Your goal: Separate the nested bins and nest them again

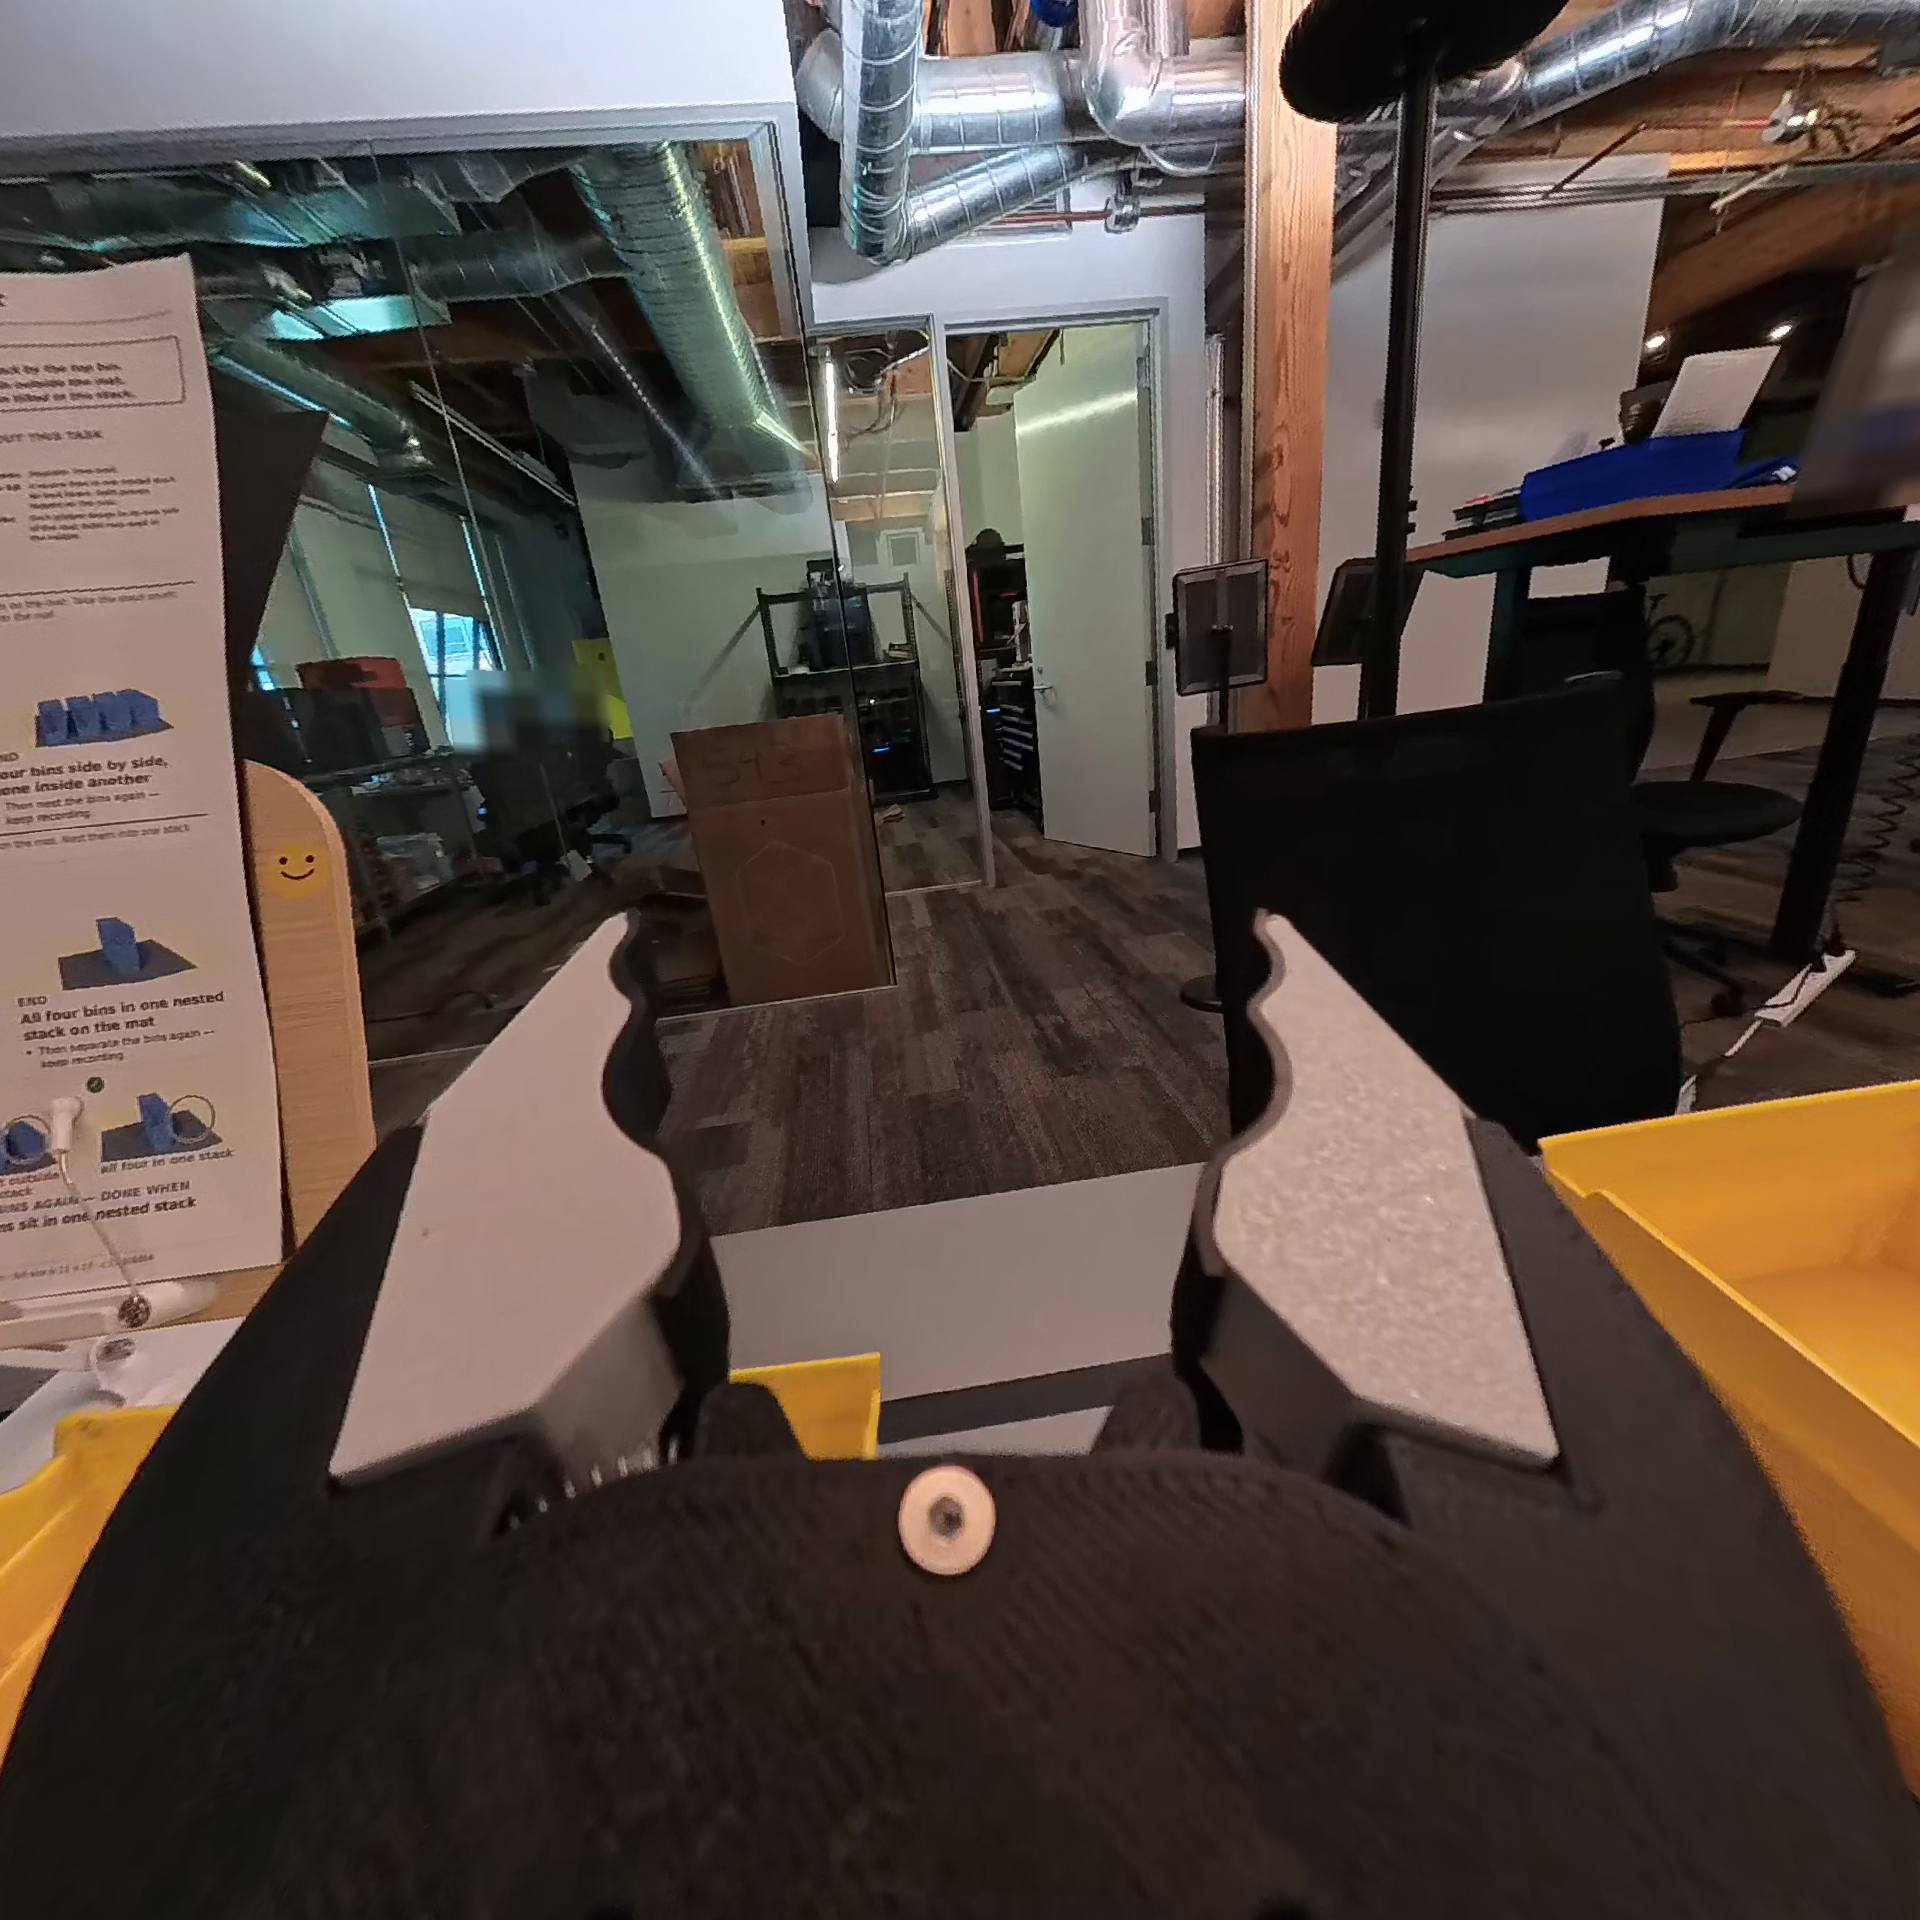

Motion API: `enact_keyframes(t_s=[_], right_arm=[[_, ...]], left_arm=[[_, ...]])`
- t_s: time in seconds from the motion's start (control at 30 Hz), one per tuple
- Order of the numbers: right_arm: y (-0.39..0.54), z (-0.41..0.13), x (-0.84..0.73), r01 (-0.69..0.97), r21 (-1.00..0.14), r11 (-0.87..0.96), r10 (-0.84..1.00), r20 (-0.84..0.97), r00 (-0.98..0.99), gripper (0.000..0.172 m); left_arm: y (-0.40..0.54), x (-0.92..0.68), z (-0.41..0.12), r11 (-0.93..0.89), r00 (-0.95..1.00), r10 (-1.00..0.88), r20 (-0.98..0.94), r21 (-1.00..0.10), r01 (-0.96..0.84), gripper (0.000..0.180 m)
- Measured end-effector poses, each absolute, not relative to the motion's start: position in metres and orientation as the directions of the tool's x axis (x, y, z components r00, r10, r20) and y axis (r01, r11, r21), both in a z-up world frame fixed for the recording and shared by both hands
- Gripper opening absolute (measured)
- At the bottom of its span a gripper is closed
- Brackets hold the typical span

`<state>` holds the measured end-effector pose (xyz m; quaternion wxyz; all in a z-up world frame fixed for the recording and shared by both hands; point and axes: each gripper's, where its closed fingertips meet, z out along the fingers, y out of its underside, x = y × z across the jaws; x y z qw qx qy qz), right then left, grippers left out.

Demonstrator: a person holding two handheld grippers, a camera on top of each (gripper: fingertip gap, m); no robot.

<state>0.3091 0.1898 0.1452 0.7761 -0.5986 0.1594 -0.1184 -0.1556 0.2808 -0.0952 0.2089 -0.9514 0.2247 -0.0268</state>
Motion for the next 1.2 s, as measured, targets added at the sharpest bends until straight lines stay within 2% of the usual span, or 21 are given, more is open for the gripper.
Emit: enact_keyframes(t_s=[0.13, 0.3, 0.4, 0.5, 0.6, 0.8, 1.07, 1.2], right_arm=[[0.193, 0.141, 0.310, -0.037, -0.969, 0.246, -0.356, -0.125, 0.926, 0.111], [0.197, 0.138, 0.310, -0.039, -0.971, 0.235, -0.353, -0.122, 0.927, 0.111], [0.198, 0.137, 0.311, -0.038, -0.973, 0.229, -0.355, -0.120, 0.927, 0.111], [0.200, 0.133, 0.312, -0.049, -0.976, 0.214, -0.351, -0.124, 0.928, 0.111], [0.205, 0.125, 0.310, -0.066, -0.980, 0.186, -0.338, -0.128, 0.932, 0.111], [0.217, 0.115, 0.301, -0.089, -0.987, 0.137, -0.299, -0.127, 0.946, 0.111], [0.230, 0.099, 0.296, -0.142, -0.987, 0.081, -0.252, -0.158, 0.955, 0.111], [0.227, 0.102, 0.297, -0.172, -0.980, 0.101, -0.235, -0.192, 0.953, 0.111]], left_arm=[[0.273, -0.155, -0.094, -0.840, 0.904, -0.428, 0.013, -0.375, -0.393, 0.129], [0.273, -0.123, -0.027, -0.755, 0.873, -0.485, 0.045, -0.526, -0.392, 0.126], [0.252, -0.070, 0.002, -0.716, 0.820, -0.565, 0.092, -0.549, -0.431, 0.125], [0.230, -0.015, -0.001, -0.720, 0.770, -0.622, 0.138, -0.488, -0.494, 0.132], [0.227, 0.015, -0.018, -0.766, 0.786, -0.599, 0.154, -0.398, -0.506, 0.142], [0.232, 0.024, -0.057, -0.827, 0.843, -0.535, 0.057, -0.238, -0.509, 0.149], [0.233, 0.031, -0.072, -0.842, 0.861, -0.504, -0.062, -0.188, -0.506, 0.146], [0.236, 0.025, -0.073, -0.847, 0.867, -0.487, -0.103, -0.184, -0.498, 0.136]])
